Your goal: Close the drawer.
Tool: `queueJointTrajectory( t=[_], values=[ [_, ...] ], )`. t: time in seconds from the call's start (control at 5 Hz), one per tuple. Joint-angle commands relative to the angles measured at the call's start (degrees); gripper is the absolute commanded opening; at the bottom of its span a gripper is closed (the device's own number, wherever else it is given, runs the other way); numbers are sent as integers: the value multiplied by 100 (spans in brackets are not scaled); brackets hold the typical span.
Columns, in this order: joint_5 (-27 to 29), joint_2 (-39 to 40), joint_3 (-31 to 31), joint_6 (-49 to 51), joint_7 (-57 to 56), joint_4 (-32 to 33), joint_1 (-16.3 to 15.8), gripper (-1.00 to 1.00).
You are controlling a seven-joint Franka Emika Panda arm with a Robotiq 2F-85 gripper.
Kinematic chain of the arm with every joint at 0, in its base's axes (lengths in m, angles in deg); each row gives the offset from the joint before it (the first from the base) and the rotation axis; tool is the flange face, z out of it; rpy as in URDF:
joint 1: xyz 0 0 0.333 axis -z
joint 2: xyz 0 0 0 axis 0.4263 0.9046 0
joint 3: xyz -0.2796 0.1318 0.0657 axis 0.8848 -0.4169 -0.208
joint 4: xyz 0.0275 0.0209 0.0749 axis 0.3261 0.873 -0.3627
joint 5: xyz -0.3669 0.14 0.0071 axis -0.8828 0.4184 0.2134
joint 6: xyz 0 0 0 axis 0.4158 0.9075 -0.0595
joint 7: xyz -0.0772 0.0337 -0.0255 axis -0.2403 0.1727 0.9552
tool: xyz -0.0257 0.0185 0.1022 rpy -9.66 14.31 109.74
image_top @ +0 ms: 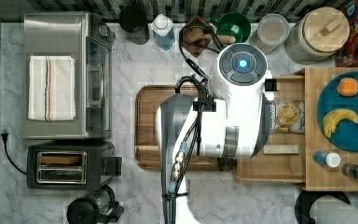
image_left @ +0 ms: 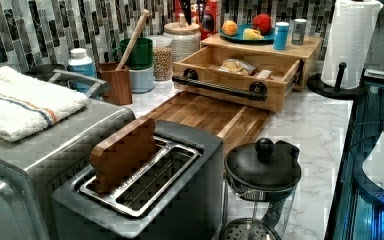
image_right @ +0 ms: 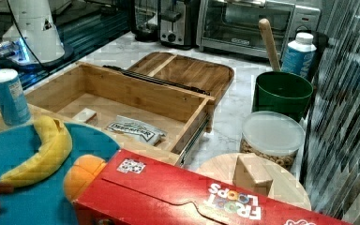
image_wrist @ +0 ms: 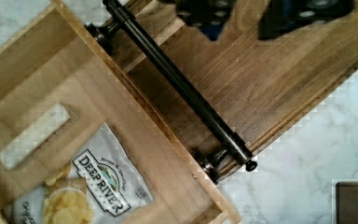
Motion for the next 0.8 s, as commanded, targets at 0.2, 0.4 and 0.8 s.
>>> queueJointTrajectory(
  t=[0.2, 0.4, 0.8],
  values=[
    [-1, -567, -345, -840, -1465, 955, -364, 100],
    [14, -576, -402, -1052, -1678, 1206, -502, 91],
    [82, -581, -566, -1879, -1807, 1890, -651, -100]
  ],
)
